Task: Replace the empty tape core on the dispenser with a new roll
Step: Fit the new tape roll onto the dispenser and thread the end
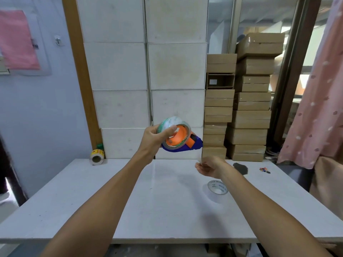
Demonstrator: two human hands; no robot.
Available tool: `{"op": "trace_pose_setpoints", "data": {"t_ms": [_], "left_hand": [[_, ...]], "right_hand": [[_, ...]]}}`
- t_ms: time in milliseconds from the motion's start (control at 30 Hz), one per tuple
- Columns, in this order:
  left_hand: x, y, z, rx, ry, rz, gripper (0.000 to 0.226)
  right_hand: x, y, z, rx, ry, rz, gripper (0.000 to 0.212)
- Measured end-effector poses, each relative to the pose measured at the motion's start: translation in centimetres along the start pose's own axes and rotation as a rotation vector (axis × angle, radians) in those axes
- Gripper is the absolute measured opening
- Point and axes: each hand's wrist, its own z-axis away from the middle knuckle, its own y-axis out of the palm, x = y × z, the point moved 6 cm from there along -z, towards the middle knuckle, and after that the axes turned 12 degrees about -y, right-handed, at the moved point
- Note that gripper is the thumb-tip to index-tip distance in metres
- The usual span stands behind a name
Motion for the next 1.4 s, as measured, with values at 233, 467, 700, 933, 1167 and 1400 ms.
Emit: {"op": "trace_pose_setpoints", "data": {"t_ms": [233,467,700,933,1167,1400], "left_hand": [[0.3,0.4,-0.2,-0.102,0.011,0.069,0.033],[1.6,0.9,0.0,-0.148,0.008,0.129,0.040],[2.8,0.9,0.5,-0.168,-0.032,0.234,0.058],[2.5,1.8,0.5,-0.205,0.006,0.214,0.026],[1.4,1.9,0.5,-0.220,0.079,0.166,0.045],[0.7,1.8,0.3,-0.226,0.085,0.164,0.044]], "right_hand": [[-0.6,5.2,1.9,0.253,0.131,-0.306,0.015],[1.0,8.0,3.4,0.330,0.022,-0.443,0.016],[1.2,8.4,3.7,0.289,-0.034,-0.502,0.022],[0.9,8.4,3.4,0.153,-0.057,-0.612,0.033],[1.3,8.9,4.0,0.245,-0.153,-0.524,0.036],[1.5,9.6,4.4,0.288,-0.285,-0.451,0.040]]}}
